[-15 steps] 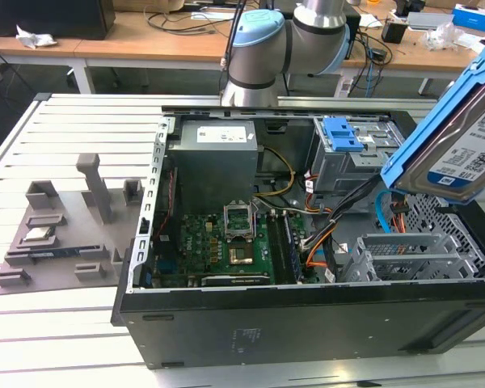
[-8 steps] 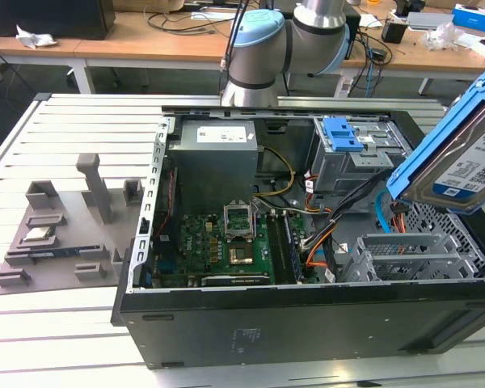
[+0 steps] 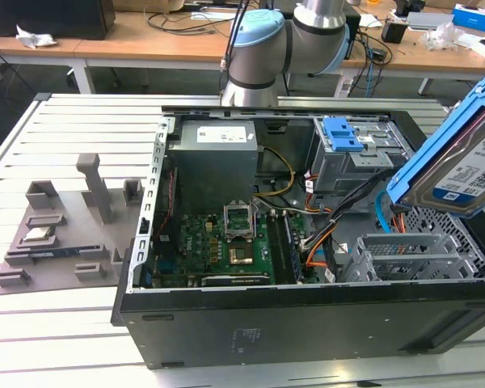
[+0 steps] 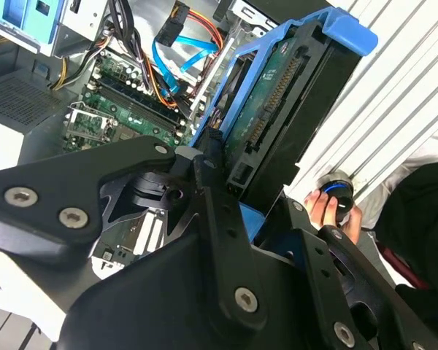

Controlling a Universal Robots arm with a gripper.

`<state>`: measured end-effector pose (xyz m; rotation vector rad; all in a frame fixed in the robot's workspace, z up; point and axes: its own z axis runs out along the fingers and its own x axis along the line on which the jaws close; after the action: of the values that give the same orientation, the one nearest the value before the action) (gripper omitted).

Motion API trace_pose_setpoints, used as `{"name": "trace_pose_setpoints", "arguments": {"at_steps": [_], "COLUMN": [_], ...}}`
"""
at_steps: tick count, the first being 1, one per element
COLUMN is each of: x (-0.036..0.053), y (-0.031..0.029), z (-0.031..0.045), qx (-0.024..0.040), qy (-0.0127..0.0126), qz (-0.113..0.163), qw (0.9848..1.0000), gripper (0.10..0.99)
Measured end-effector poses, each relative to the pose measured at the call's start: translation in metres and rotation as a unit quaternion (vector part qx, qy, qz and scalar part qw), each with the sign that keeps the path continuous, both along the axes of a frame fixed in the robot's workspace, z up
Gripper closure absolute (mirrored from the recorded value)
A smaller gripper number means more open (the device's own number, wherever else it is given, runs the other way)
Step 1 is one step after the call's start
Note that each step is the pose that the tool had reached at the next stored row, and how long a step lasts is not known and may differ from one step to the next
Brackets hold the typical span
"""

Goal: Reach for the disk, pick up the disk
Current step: 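Pick up the disk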

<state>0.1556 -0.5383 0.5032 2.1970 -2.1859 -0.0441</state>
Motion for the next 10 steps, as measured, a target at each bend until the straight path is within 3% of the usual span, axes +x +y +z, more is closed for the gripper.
{"name": "trace_pose_setpoints", "arguments": {"at_steps": [10], "x": [0.0009], "y": [-0.0028], "z": [-0.0048], "qx": [0.0000], "qy": [0.0000], "qz": [0.000], "qw": [1.0000], "gripper": [0.722]}}
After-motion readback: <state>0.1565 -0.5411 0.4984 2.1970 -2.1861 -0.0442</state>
